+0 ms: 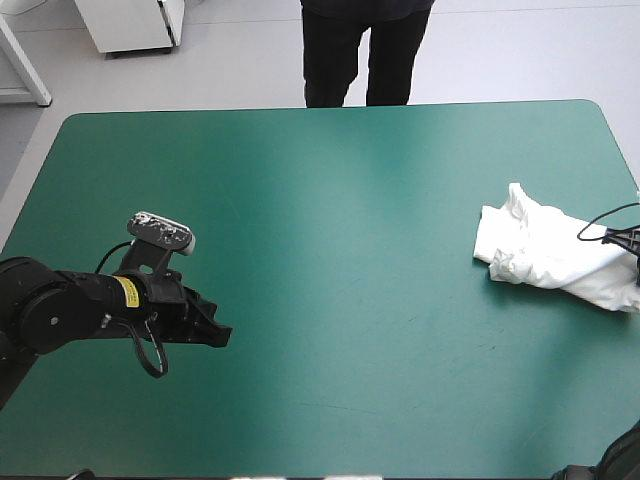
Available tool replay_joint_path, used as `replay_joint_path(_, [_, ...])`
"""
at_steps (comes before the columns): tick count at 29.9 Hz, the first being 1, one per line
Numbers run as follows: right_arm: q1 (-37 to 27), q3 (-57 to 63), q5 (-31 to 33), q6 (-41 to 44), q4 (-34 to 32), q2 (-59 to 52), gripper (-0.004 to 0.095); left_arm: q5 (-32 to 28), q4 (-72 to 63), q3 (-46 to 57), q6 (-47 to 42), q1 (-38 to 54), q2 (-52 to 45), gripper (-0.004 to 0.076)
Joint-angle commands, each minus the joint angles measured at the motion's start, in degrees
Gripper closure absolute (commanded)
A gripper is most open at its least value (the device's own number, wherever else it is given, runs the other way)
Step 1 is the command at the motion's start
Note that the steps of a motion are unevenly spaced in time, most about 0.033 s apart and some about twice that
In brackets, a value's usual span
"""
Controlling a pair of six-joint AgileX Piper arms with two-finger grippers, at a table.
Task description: Fold the cloth
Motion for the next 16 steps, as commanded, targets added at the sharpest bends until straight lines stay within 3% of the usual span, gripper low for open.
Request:
replay_joint_path(1, [-0.7,-1.1,-0.1,0.5,0.6,-3.8,0.0819,1.5,-1.0,-1.5,0.0,0.0,-0.6,0.0746])
replay_joint_path(5, [-0.7,-1.1,-0.2,0.7,2.9,-5.0,0.0515,1.5,-1.4,-1.5,-0.1,0.0,-0.6,0.0746])
replay_joint_path(7, [-0.7,-1.1,-0.1,1.0,2.9,-5.8,0.0408,1.5,-1.4,-1.5,0.0,0.0,-0.6,0.0746])
replay_joint_path(10, [-0.7,-1.1,-0.2,1.2,3.4,-8.1,0.0411,1.5,-1.3,-1.5,0.0,0.0,-0.6,0.0746])
replay_joint_path(16, [-0.7,-1.1,-1.3,0.8,7.6,-15.9,0.0537,1.5,-1.1,-1.5,0.4,0.0,-0.6,0.0746])
